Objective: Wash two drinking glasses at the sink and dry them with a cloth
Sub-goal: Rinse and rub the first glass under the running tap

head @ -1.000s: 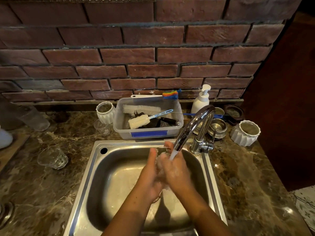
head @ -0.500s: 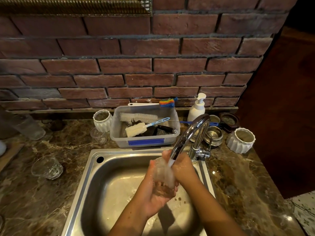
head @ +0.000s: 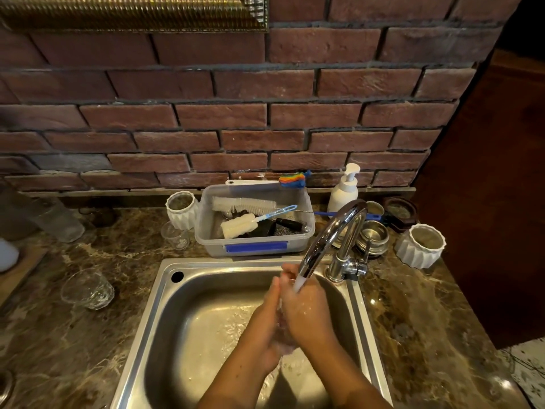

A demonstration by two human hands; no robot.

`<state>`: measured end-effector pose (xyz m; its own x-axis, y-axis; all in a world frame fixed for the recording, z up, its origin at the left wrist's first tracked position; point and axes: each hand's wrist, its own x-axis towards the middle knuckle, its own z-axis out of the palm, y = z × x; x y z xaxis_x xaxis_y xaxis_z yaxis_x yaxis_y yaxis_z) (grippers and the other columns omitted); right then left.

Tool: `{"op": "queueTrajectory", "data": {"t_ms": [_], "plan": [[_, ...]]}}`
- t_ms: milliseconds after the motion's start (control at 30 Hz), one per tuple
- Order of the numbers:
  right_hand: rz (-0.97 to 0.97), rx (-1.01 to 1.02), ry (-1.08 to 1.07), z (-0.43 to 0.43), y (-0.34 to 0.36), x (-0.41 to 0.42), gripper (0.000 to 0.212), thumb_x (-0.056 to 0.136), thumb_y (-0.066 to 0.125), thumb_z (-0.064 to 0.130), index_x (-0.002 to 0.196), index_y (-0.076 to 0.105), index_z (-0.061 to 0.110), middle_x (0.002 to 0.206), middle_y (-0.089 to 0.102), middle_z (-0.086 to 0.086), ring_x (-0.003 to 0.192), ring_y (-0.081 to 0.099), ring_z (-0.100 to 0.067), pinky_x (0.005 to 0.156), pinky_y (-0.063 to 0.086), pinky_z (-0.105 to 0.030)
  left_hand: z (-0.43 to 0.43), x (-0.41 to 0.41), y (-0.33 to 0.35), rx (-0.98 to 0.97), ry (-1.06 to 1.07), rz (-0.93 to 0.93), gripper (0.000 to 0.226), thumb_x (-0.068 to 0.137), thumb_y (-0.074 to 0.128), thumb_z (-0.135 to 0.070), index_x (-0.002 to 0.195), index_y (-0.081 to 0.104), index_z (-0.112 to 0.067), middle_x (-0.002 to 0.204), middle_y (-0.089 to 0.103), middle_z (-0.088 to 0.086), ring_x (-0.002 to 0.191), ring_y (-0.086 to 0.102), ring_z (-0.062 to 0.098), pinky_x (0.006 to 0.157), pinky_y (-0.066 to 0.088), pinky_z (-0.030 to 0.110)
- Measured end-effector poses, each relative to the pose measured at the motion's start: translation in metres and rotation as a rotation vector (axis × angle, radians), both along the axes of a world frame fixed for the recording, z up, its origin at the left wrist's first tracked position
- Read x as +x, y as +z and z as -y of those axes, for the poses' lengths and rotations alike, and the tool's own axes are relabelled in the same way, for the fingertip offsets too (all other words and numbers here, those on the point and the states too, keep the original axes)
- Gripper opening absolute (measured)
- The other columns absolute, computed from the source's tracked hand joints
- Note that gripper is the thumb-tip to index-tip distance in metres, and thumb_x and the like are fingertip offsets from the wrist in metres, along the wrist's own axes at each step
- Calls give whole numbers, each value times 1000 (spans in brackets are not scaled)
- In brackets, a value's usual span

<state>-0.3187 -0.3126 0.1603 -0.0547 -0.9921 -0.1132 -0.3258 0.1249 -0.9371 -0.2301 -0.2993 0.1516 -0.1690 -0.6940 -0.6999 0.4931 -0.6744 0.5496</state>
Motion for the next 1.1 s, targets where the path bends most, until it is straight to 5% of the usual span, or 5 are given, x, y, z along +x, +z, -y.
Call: {"op": "queueTrajectory", "data": {"t_ms": [167, 400, 667, 967, 1100], "plan": [[-97, -103, 209, -19, -6, -1, 55, 93, 58, 47, 142, 39, 33, 126, 40, 18, 113, 48, 10, 92, 46, -15, -4, 13, -4, 35, 27, -61, 65, 87, 56, -65, 118, 76, -12, 120, 72, 21, 113, 69, 35, 98, 52, 48], [125, 126, 13, 21, 10, -16, 31, 93, 64, 33, 65, 62, 19, 56, 64, -5, 61, 66, -16, 59, 52, -29, -6, 13, 0, 42, 44, -289, 71, 83, 68, -56, 127, 68, -1, 109, 73, 24, 82, 75, 33, 67, 61, 38], [-9, -38, -19, 24, -3, -24, 32, 95, 58, 6, 94, 63, 37, 87, 69, 9, 81, 66, 7, 64, 50, -10, 2, 8, -1, -70, -176, 175, 51, 90, 51, -67, 118, 62, -26, 97, 77, 13, 90, 75, 35, 77, 62, 48], [120, 48, 167, -25, -9, 1, 61, 76, 60, 57, 130, 35, 44, 126, 56, 10, 110, 63, -6, 92, 58, -33, -2, 18, -1, 1, 84, -120, 62, 86, 58, -63, 109, 79, -9, 114, 75, 20, 103, 74, 33, 76, 62, 42], [77, 9, 153, -12, -5, -7, 32, 82, 72, 45, 105, 53, 33, 99, 68, 4, 93, 69, -10, 80, 60, -33, -5, 20, -3, 45, 89, -149, 64, 86, 62, -61, 119, 74, -8, 120, 72, 21, 108, 71, 35, 84, 59, 46]]}}
